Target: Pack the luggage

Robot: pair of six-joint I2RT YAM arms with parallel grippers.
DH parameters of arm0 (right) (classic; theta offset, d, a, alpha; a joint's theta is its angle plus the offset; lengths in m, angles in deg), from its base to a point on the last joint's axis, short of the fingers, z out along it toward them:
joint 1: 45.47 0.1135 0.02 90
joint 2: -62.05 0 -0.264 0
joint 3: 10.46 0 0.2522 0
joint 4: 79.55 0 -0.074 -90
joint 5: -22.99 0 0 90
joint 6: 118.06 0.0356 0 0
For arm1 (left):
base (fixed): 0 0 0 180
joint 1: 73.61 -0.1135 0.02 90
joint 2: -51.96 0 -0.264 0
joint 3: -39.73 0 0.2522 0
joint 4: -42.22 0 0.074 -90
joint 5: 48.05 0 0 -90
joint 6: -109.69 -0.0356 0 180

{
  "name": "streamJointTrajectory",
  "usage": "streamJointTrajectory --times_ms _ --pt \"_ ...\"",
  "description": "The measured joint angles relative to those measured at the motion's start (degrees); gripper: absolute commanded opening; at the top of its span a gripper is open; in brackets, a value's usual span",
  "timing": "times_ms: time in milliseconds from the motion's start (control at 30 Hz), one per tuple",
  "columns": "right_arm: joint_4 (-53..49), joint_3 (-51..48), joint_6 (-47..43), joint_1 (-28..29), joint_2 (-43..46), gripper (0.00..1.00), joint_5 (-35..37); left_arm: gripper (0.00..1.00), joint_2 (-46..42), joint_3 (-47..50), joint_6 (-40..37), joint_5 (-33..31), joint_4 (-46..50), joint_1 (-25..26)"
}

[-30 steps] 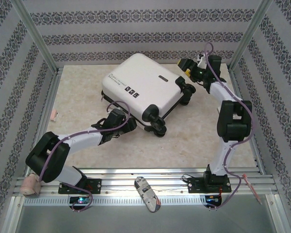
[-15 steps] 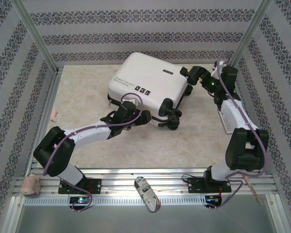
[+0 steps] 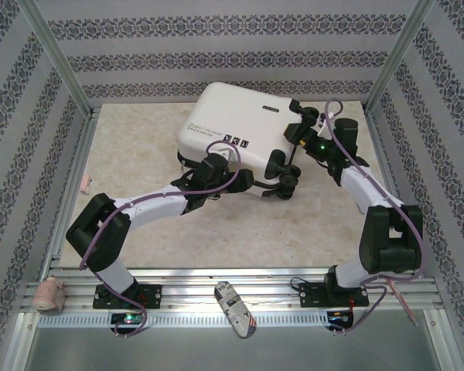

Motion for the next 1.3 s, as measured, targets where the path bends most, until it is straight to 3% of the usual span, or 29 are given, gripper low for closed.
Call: streamJointTrajectory --times_ms 267,433,600,1000,1300 --pt "-0.96 5.79 -0.83 0.33 -6.73 0.97 -2.03 0.85 -11.54 -8.33 -11.67 -10.27 11.98 -1.38" --pt "-2.62 10.05 -0.92 0.33 -10.23 0.97 -3.06 0.85 -18.56 -10.84 -13.70 -10.23 12.90 -12.46" --pt "-4.20 18.71 -1.42 0.96 -17.22 0.96 -4.20 0.85 -19.67 -4.92 -12.76 -8.74 14.25 -23.85" --pt "-9.03 33.24 -4.90 7.85 -27.12 0.95 -2.99 0.85 -22.80 5.05 -10.19 -6.21 17.11 -34.21" --pt "-17.62 44.59 -10.23 14.93 -32.98 0.95 -4.11 0.86 -28.85 7.30 -9.99 -5.95 18.27 -35.04"
